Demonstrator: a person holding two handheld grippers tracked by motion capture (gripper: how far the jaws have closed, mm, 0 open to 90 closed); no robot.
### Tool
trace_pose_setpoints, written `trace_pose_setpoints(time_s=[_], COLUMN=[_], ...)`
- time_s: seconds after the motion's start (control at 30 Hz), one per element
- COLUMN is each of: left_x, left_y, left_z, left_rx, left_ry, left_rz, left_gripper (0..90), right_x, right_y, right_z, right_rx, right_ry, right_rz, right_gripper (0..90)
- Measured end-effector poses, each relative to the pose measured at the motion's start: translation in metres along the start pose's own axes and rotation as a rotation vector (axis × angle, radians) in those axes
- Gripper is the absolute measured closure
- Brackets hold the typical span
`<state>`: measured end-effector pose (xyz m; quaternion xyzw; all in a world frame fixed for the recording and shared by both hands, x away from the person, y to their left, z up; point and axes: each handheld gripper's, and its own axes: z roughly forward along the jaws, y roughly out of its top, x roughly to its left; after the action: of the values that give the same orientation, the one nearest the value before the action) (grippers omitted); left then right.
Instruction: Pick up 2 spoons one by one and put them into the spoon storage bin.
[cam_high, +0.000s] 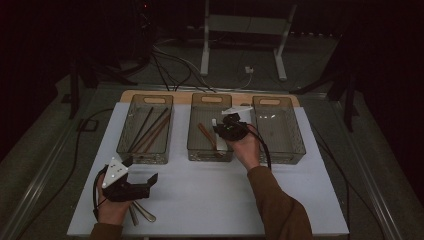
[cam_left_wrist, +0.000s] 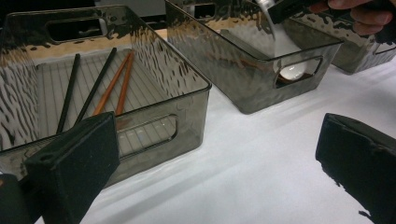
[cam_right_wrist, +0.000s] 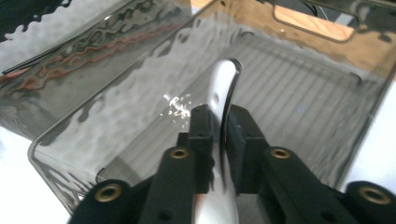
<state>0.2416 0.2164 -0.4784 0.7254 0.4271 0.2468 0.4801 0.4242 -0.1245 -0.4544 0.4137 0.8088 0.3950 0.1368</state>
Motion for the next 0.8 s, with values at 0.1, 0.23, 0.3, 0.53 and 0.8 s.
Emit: trace_pose_setpoints(time_s=[0.1,0.23,0.3,0.53,0.8], left_x=[0.000,0.000,0.000,0.000,0.000], left_y=[0.000,0.000,0.000,0.000,0.000], left_z=[0.000,0.000,0.000,0.000,0.000], left_rx=[0.000,0.001,0.001,0.001,0.002], left_ry=[0.000,0.001,0.001,0.002,0.003], left_rz=[0.001,0.001,0.002,0.001,0.003], left_gripper=[0.8,0.8,0.8,0.8,0.8], right_x=[-0.004,-0.007,-0.008,-0.009,-0.006], right_y=[-0.002,-0.005,-0.005,-0.003,-0.002], right_z=[-0.001,-0.004,-0.006,-0.014,-0.028], right_rx=[0.007,0.001,-0.003,-0.042,-0.046], right_ry=[-0.003,-0.002,0.007,-0.003,-0.009], right_rz=[0.010,0.025,0.026,0.048,0.016], right_gripper=[75.0,63.4,52.9,19.4,0.0])
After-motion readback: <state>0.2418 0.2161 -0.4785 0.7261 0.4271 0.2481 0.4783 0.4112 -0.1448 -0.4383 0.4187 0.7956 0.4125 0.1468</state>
